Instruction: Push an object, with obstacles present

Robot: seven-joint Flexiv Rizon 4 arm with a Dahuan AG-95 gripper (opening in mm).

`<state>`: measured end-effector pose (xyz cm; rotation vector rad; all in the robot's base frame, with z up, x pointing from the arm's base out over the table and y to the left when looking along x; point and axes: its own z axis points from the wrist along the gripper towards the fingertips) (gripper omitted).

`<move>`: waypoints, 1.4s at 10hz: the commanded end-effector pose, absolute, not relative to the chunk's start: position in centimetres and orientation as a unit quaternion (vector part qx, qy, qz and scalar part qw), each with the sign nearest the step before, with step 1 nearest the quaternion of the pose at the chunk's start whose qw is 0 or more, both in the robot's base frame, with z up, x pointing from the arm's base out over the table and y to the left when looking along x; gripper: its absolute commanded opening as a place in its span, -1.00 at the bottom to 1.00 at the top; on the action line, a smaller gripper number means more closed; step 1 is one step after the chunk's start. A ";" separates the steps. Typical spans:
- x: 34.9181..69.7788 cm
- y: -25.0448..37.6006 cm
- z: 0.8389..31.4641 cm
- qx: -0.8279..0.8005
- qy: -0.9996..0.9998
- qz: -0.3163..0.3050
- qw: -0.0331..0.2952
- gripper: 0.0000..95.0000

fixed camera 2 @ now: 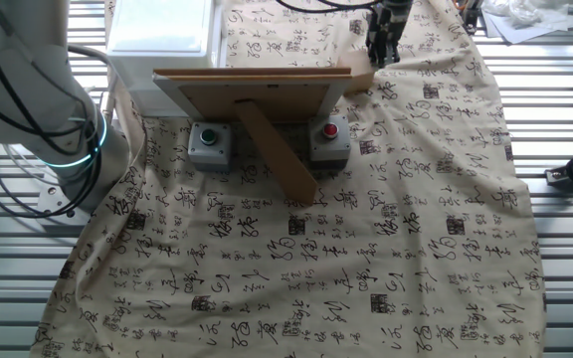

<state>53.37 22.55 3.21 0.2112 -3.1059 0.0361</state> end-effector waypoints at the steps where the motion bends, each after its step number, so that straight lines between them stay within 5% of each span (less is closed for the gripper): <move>1: 52.5 22.3 4.6 0.068 -0.997 0.015 0.016 -1.00; 7: 47.9 19.3 4.3 0.073 -0.997 0.011 0.006 -1.00; 14: 49.5 20.7 6.4 0.073 -0.997 0.014 0.013 -1.00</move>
